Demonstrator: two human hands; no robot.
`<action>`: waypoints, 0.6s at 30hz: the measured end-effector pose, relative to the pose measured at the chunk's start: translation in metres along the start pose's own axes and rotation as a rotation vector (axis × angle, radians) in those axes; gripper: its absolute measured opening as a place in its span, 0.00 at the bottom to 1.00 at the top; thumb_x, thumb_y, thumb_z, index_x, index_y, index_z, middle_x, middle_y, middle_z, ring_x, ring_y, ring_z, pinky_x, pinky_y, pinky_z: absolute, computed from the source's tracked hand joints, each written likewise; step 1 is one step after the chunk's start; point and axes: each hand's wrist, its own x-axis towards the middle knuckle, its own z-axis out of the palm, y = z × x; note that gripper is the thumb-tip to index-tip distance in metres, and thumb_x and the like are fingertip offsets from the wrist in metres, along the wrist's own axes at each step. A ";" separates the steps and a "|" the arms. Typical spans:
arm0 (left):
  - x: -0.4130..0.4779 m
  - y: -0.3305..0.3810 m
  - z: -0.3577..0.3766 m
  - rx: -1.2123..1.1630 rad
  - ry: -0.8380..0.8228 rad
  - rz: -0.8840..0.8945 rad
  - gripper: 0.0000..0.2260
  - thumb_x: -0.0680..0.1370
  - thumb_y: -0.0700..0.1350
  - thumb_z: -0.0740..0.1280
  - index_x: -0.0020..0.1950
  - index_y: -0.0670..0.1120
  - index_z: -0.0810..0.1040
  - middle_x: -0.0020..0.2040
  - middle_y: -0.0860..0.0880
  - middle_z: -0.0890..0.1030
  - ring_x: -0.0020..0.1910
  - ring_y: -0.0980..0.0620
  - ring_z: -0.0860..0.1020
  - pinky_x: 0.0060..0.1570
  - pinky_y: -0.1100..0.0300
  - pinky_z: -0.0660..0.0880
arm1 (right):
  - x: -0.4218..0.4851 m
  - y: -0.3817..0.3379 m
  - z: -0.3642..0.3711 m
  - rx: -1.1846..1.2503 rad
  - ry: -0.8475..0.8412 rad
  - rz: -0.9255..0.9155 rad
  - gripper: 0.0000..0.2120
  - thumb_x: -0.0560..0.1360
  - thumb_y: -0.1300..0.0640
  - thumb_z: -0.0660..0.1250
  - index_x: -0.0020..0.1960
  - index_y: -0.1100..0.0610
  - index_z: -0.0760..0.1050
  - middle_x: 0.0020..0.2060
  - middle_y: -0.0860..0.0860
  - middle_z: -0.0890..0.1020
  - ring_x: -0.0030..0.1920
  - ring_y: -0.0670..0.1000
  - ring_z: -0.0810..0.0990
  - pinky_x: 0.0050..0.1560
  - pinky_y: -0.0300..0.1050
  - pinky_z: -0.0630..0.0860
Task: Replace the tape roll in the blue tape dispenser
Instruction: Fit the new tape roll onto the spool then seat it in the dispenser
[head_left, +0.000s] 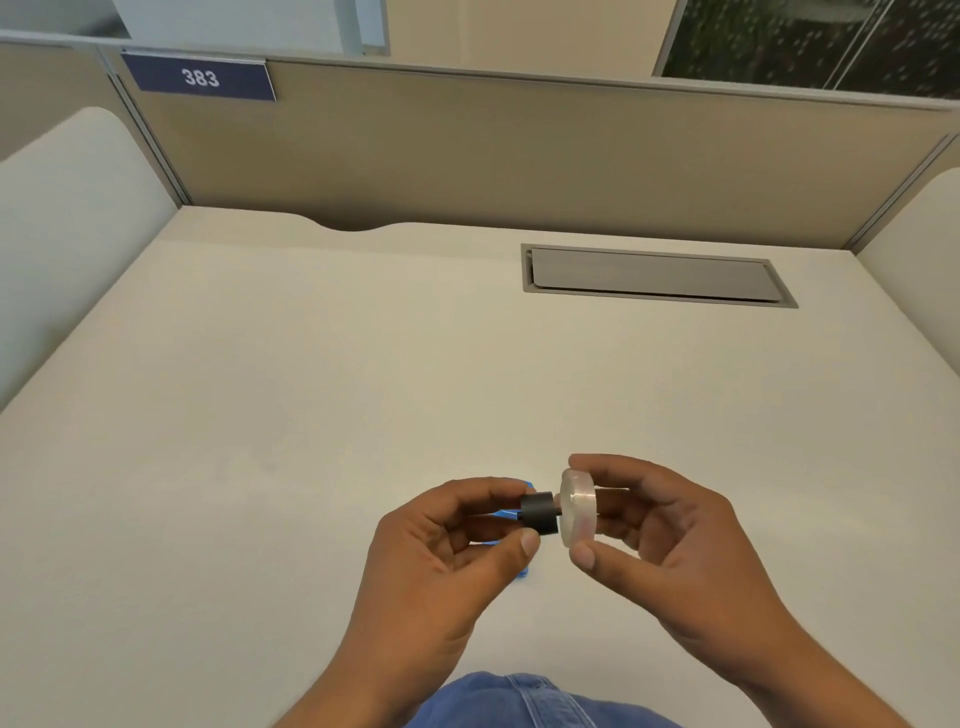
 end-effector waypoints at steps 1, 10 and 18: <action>-0.001 0.000 0.001 0.003 -0.003 0.010 0.14 0.70 0.32 0.74 0.46 0.50 0.85 0.46 0.49 0.88 0.44 0.49 0.85 0.40 0.65 0.79 | -0.002 -0.003 0.002 -0.003 -0.022 -0.010 0.25 0.60 0.51 0.80 0.56 0.47 0.81 0.51 0.52 0.86 0.52 0.54 0.84 0.51 0.40 0.79; -0.010 0.006 0.000 0.013 0.007 0.042 0.13 0.69 0.31 0.74 0.44 0.49 0.85 0.45 0.49 0.88 0.44 0.49 0.85 0.40 0.65 0.80 | -0.005 -0.014 0.010 -0.182 -0.026 -0.026 0.24 0.61 0.45 0.77 0.56 0.41 0.80 0.51 0.46 0.84 0.46 0.50 0.81 0.44 0.40 0.77; -0.011 0.004 0.002 0.026 0.010 0.043 0.10 0.67 0.35 0.76 0.43 0.48 0.86 0.42 0.49 0.88 0.42 0.49 0.86 0.41 0.63 0.80 | -0.006 -0.018 0.017 -0.214 -0.050 -0.012 0.23 0.63 0.53 0.79 0.57 0.42 0.80 0.53 0.47 0.83 0.45 0.52 0.81 0.43 0.40 0.77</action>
